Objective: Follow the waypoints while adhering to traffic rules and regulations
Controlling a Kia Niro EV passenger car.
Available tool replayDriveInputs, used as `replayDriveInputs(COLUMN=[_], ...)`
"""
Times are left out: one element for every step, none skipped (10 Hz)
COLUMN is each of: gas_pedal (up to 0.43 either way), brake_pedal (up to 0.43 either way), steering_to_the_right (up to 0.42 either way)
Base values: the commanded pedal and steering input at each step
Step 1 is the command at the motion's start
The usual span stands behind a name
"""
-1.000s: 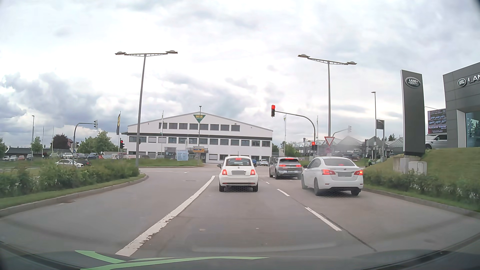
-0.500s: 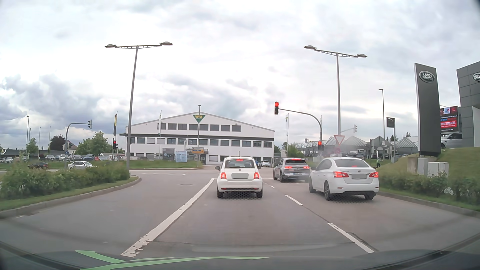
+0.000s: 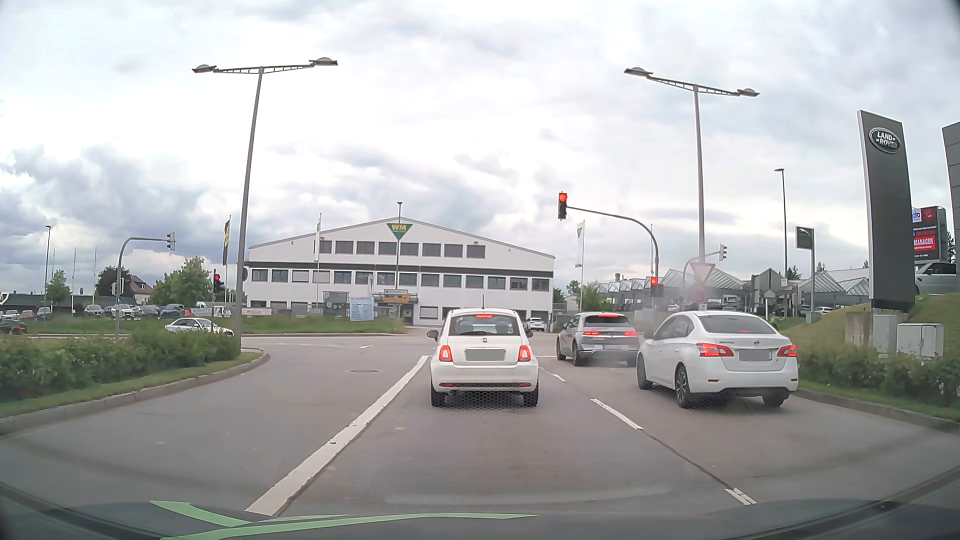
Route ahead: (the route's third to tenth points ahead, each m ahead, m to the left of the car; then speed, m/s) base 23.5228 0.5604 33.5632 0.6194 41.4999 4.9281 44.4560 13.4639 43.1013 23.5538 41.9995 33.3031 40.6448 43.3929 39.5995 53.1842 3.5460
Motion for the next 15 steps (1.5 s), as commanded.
replayDriveInputs(gas_pedal=[0.000,0.000,0.000,0.000,0.000,0.000,0.000,0.000,0.000,0.000,0.000,0.000,0.000,0.000,0.000], brake_pedal=[0.091,0.104,0.122,0.128,0.134,0.146,0.159,0.183,0.183,0.183,0.195,0.201,0.207,0.207,0.207], steering_to_the_right=[-0.012,-0.012,-0.012,-0.011,-0.009,-0.002,0.003,0.004,0.004,0.004,0.004,0.004,0.004,0.004,0.004])
